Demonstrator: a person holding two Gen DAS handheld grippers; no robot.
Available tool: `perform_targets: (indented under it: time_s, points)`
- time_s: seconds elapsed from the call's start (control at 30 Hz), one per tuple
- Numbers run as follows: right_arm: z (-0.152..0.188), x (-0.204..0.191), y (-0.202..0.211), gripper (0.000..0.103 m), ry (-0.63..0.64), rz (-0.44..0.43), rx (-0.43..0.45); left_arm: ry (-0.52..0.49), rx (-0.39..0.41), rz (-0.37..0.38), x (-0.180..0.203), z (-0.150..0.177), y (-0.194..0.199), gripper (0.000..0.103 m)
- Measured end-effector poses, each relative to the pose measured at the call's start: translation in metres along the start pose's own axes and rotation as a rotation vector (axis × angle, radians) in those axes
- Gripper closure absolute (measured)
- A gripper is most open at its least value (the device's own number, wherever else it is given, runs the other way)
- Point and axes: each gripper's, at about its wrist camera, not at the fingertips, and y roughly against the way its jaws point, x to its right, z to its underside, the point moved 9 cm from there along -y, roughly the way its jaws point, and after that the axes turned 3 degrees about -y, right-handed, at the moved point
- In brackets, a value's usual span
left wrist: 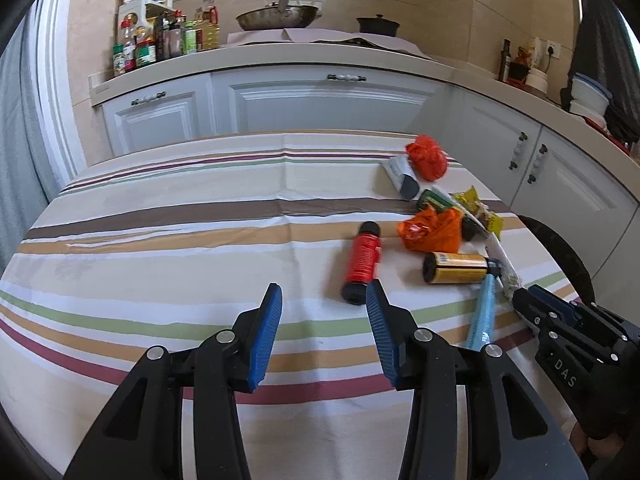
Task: Collect trash
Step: 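Grasp the white paper wrapper with the right gripper while the left gripper approaches the blue tube, then grasp the light blue tube with the left gripper while the right gripper holds the wrapper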
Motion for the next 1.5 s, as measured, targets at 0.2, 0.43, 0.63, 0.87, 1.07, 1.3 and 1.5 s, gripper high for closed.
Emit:
perform_targets:
  time_s: [0.2,0.43,0.63,0.87,1.07,1.3,1.5]
  points:
    - [-0.003,0.023,0.01,0.087,-0.025,0.035,0.032,-0.034,-0.004,0.045,0.028,0.0,0.0,0.059]
    - [-0.001,0.054,0.022,0.087,-0.063,0.07,0.06,-0.096,-0.021,0.125,0.072,0.009,-0.001,0.059]
    - [0.002,0.072,0.027,0.087,-0.098,0.078,0.07,-0.14,-0.059,0.165,0.099,0.018,-0.01,0.059]
    - [0.005,0.085,0.029,0.087,-0.127,0.079,0.076,-0.176,-0.085,0.179,0.11,0.026,-0.016,0.072]
    - [0.006,0.086,0.03,0.087,-0.132,0.08,0.079,-0.225,-0.065,0.158,0.113,0.028,-0.014,0.084]
    - [0.003,0.088,0.034,0.087,-0.122,0.092,0.092,-0.209,-0.041,0.19,0.117,0.024,-0.002,0.087]
    - [-0.009,0.102,0.047,0.087,-0.116,0.132,0.138,-0.187,0.047,0.224,0.129,-0.009,0.017,0.087]
